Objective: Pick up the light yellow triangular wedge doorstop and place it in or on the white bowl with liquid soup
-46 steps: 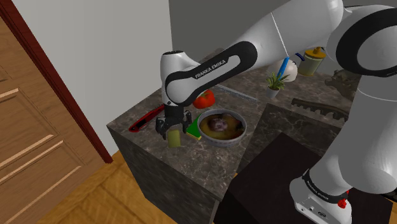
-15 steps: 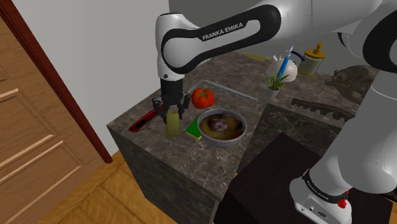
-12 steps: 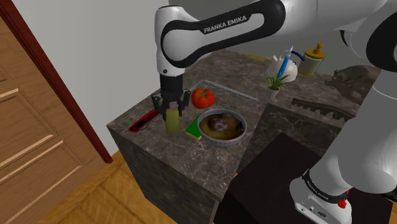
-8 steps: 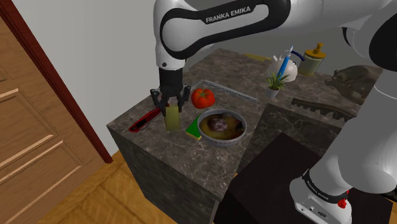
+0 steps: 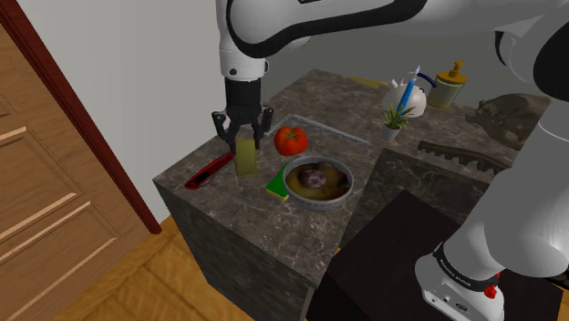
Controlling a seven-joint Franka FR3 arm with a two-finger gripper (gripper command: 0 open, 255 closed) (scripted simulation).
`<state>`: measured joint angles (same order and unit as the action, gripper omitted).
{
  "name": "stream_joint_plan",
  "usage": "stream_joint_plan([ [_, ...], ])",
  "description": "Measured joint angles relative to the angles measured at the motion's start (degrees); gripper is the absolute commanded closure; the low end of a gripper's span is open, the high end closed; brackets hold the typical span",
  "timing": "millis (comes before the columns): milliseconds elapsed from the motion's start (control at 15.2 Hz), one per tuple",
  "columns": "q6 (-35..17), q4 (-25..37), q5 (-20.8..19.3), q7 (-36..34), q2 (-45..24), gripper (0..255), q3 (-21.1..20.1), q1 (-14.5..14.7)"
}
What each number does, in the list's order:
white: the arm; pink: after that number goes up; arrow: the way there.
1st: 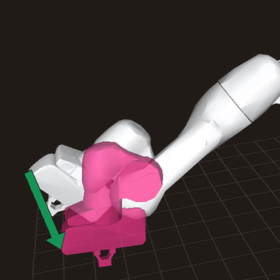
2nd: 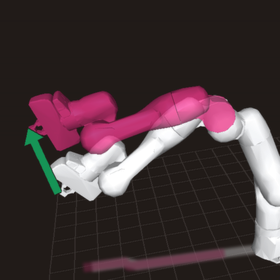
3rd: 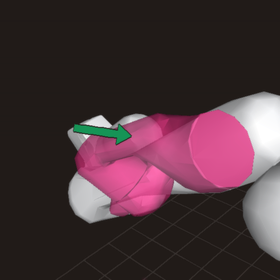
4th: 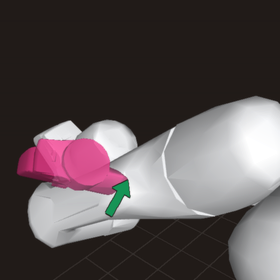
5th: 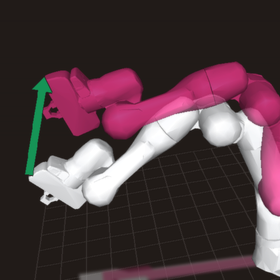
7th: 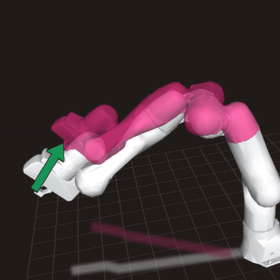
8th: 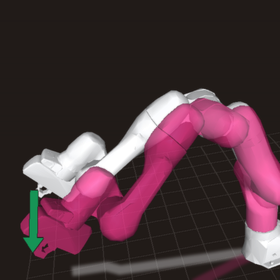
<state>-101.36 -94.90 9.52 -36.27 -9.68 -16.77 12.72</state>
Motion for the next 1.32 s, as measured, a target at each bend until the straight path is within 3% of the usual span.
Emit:
stream_joint_plan([
  [264,0.7,-3.8,1.2,1.7,4.3,255,0.5,-1.1],
  [594,0.3,-15.9,3.8,7.2,15.2,255,2.8,-3.6],
  [1056,2.7,-28.2,4.7,14.6,28.4,255,7.4,-6.1],
  [1320,1.0,-32.4,4.9,15.9,30.7,255,7.9,-6.2],
])
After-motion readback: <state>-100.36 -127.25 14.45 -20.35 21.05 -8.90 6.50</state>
